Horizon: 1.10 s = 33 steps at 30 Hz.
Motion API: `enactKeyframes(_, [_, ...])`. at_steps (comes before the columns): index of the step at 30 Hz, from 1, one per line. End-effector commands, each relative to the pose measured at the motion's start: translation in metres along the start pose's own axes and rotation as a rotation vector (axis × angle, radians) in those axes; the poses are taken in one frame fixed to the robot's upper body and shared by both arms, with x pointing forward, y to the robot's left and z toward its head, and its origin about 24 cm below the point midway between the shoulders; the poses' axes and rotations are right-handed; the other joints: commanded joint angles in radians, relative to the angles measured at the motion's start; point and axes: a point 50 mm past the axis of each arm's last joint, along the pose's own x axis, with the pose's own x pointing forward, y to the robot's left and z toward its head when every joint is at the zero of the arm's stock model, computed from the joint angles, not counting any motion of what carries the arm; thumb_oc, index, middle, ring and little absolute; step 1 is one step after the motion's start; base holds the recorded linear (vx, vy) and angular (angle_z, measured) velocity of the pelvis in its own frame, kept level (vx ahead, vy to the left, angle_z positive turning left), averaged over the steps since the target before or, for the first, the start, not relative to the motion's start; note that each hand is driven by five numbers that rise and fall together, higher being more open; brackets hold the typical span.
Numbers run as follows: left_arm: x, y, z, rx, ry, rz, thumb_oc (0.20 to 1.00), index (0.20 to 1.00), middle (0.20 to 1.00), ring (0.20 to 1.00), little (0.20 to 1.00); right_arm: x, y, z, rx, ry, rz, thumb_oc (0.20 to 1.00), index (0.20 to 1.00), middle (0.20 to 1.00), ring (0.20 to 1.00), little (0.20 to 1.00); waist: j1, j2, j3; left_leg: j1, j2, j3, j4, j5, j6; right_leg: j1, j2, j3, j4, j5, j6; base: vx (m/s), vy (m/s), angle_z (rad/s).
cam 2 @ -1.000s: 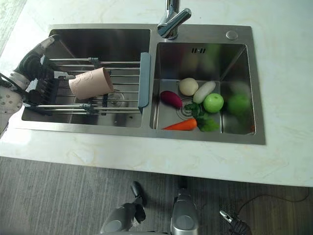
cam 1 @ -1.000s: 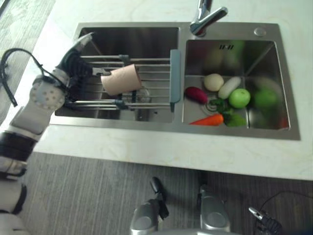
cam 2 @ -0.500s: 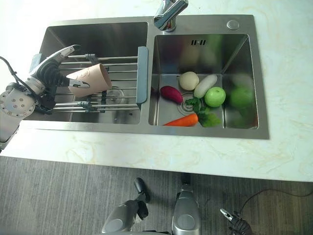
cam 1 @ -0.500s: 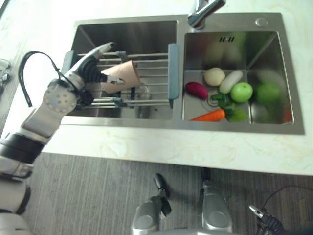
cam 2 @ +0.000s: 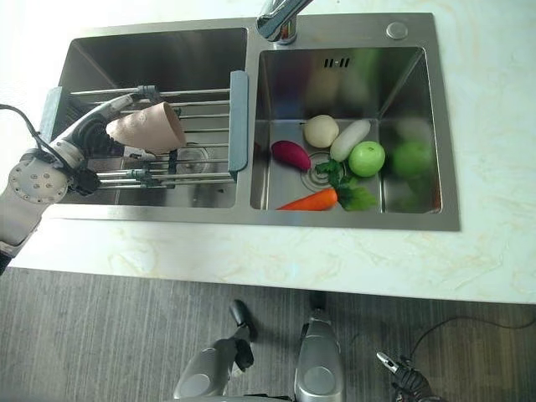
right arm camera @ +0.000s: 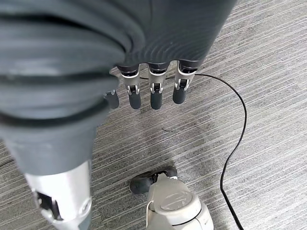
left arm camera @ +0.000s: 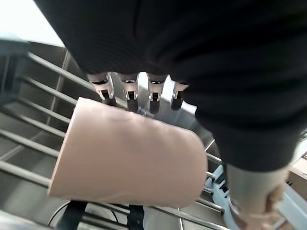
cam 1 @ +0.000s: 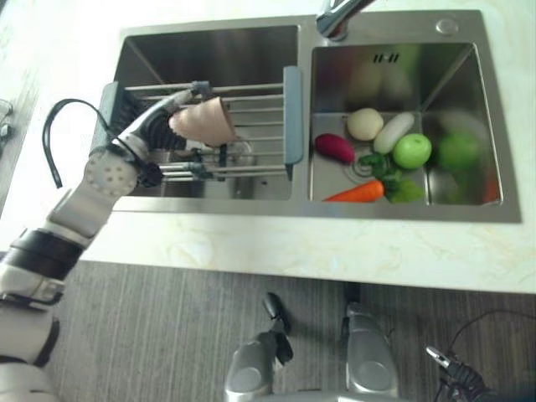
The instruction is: Place the dishes in the dishwasher.
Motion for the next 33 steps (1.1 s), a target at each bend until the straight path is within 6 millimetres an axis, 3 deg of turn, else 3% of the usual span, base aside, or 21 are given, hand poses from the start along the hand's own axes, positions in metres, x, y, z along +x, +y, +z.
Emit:
enactKeyframes(1, [0.006,0.034,0.006,0.021,-0.019,0.154,1.0,1.0,1.0,1.0,1.0,-0.001,-0.007,0.0,0.017,0.003,-0.028,1.0,1.0,1.0,1.0,1.0,-0.01,-0.024,0.004,-0.073,0.013,-0.047,0.177,-0.118,-0.027,-0.006,-0.069,-0.102,0.006,0.0,0.081,0.0,0.0,0.0])
enactKeyframes(15, [0.015,0.031,0.007,0.039,0.003,0.138,1.0,1.0,1.0,1.0,1.0,0.003,-0.002,0.015,0.014,-0.035,-0.005,1.0,1.0,1.0,1.0,1.0,-0.015,-0.031,0.055,-0.126,0.027,-0.042,0.213,-0.12,-0.032,-0.06,-0.067,-0.096,0.025,0.008,0.077,-0.01,-0.001,-0.02])
enactKeyframes(28, [0.02,0.032,-0.008,0.045,0.125,0.167,1.0,1.0,1.0,1.0,1.0,0.005,0.0,0.025,0.013,-0.075,0.017,1.0,1.0,1.0,1.0,1.0,-0.025,-0.034,0.099,-0.165,0.036,-0.03,0.232,-0.117,-0.036,-0.102,-0.069,-0.089,0.033,0.02,0.077,-0.01,0.003,0.0])
enactKeyframes(29, [0.02,0.031,-0.009,0.043,0.132,0.166,1.0,1.0,1.0,1.0,1.0,0.005,0.001,0.025,0.013,-0.075,0.018,1.0,1.0,1.0,1.0,1.0,-0.024,-0.029,0.098,-0.157,0.036,-0.042,0.235,-0.139,-0.045,-0.094,-0.067,-0.084,0.037,0.003,0.089,-0.04,-0.014,0.01])
enactKeyframes(30, [0.021,0.03,-0.012,0.041,0.158,0.164,0.614,0.614,0.614,0.614,0.614,0.006,0.003,0.027,0.013,-0.081,0.024,1.0,1.0,1.0,1.0,1.0,-0.027,-0.035,0.104,-0.169,0.038,-0.03,0.236,-0.117,-0.036,-0.106,-0.07,-0.088,0.035,0.021,0.077,0.05,0.012,-0.01])
enactKeyframes(31, [0.021,0.029,-0.013,0.044,0.163,0.161,0.379,0.379,0.379,0.379,0.379,0.006,0.003,0.027,0.013,-0.081,0.023,1.0,1.0,1.0,1.0,1.0,-0.025,-0.03,0.102,-0.16,0.038,-0.041,0.237,-0.138,-0.045,-0.098,-0.067,-0.083,0.038,0.004,0.089,0.0,0.0,0.0])
enactKeyframes(32, [0.021,0.029,-0.014,0.049,0.172,0.157,0.2,0.2,0.2,0.2,0.2,0.006,0.004,0.027,0.014,-0.083,0.024,1.0,1.0,1.0,1.0,1.0,-0.025,-0.03,0.102,-0.16,0.038,-0.041,0.236,-0.138,-0.045,-0.098,-0.068,-0.084,0.038,0.004,0.089,0.0,0.0,0.0])
enactKeyframes(33, [0.021,0.028,-0.015,0.054,0.182,0.155,0.2,0.2,0.2,0.2,0.2,0.006,0.005,0.029,0.013,-0.087,0.027,1.0,1.0,1.0,1.0,1.0,-0.028,-0.035,0.106,-0.169,0.038,-0.027,0.234,-0.117,-0.036,-0.106,-0.07,-0.09,0.033,0.022,0.079,-0.09,-0.03,0.0])
